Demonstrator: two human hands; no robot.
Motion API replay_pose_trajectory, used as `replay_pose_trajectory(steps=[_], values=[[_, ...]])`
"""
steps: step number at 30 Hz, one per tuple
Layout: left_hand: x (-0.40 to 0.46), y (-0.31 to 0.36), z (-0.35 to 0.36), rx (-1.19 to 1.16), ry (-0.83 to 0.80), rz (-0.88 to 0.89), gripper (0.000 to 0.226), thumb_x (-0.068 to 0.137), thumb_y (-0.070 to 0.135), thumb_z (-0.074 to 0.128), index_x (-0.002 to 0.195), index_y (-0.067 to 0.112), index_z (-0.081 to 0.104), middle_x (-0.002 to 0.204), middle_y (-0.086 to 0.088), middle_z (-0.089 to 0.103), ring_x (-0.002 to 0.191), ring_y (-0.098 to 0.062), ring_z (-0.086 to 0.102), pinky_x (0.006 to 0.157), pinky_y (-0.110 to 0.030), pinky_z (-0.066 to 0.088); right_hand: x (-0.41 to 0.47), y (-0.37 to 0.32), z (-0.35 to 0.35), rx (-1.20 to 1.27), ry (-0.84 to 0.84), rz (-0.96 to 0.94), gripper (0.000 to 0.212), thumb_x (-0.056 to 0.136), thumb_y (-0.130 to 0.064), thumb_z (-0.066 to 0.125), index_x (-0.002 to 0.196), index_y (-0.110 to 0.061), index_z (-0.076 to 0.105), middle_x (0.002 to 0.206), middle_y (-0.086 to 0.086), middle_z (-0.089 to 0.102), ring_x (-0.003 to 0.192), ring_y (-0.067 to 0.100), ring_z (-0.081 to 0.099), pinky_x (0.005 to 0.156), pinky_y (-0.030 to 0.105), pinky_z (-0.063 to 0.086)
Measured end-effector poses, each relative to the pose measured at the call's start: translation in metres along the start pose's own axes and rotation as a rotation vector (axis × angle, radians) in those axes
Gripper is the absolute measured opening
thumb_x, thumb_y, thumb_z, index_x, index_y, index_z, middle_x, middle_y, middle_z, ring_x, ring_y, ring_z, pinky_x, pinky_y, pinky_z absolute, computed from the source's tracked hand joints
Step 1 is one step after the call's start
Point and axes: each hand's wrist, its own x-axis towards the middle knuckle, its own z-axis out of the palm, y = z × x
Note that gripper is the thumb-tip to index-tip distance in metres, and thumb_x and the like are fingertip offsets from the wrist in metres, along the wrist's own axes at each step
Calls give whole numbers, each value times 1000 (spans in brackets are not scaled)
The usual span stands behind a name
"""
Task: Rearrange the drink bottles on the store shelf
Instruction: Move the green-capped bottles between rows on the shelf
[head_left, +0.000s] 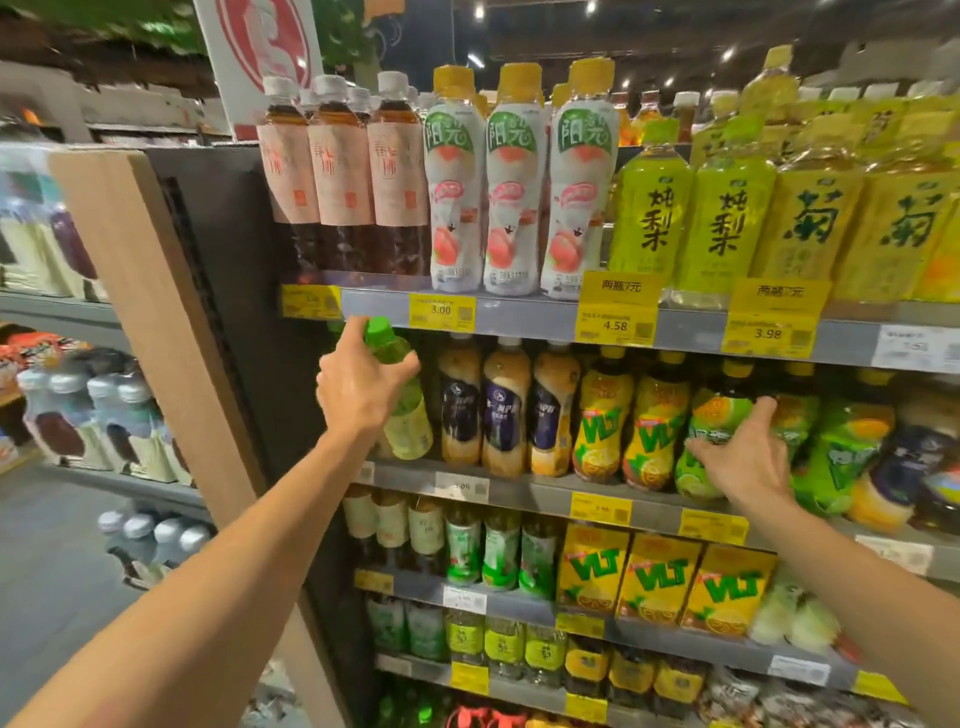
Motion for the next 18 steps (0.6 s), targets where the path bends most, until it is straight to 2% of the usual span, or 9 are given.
replay_pose_trajectory(steps=[4, 6, 8, 11, 14, 15, 17, 18], values=[[-4, -21, 10, -52, -21, -15, 51, 80, 40, 79, 124, 24, 60, 102, -6, 77, 103, -34, 73, 97, -50, 57, -1, 3, -2, 5, -39, 24, 87, 91, -22, 72, 153, -19, 11, 136, 29, 52, 127, 50, 49, 100, 60, 44], [-5, -24, 18, -115, -8, 6, 53, 81, 41, 78, 127, 23, 57, 106, -6, 76, 107, -34, 71, 99, -50, 56, -3, 4, -2, 6, -55, 18, 89, 91, -21, 72, 154, -23, 9, 135, 28, 53, 125, 49, 50, 98, 61, 46], [-5, -23, 26, -122, -11, 29, 52, 83, 38, 78, 128, 22, 56, 106, -7, 77, 107, -33, 69, 99, -44, 53, -6, 2, -4, 7, -69, 20, 94, 91, -19, 71, 157, -24, 4, 138, 27, 53, 123, 48, 53, 97, 57, 48], [-4, -20, 32, -158, -15, 24, 50, 87, 32, 77, 130, 17, 55, 108, -11, 74, 107, -33, 67, 99, -44, 50, -10, 5, -9, 5, -92, 30, 99, 91, -19, 69, 160, -27, -2, 130, 22, 58, 109, 42, 61, 87, 48, 52], [-2, -27, 40, -152, -50, 20, 51, 90, 33, 75, 130, 13, 51, 106, -14, 68, 105, -33, 62, 102, -52, 49, -12, 9, -15, 12, -124, 37, 99, 93, -16, 68, 161, -29, -3, 132, 17, 58, 112, 35, 60, 82, 39, 47], [-1, -28, 43, -115, -74, 19, 52, 90, 34, 75, 130, 12, 51, 104, -16, 68, 107, -37, 61, 102, -55, 49, -12, 11, -18, 21, -139, 35, 99, 93, -14, 67, 161, -32, -3, 131, 16, 58, 106, 31, 63, 78, 36, 48], [0, -24, 50, -33, -102, 22, 51, 90, 38, 74, 124, 8, 51, 103, -23, 69, 110, -46, 61, 97, -59, 50, -13, 16, -20, 15, -161, 26, 99, 93, -12, 65, 160, -36, -4, 117, 7, 59, 87, 24, 68, 67, 36, 53], [1, -24, 54, 21, -82, 42, 48, 90, 39, 74, 117, 6, 51, 102, -26, 69, 107, -49, 62, 93, -60, 51, -14, 18, -20, 13, -171, 20, 98, 94, -14, 65, 159, -39, -4, 115, 3, 57, 87, 25, 69, 67, 39, 55]])
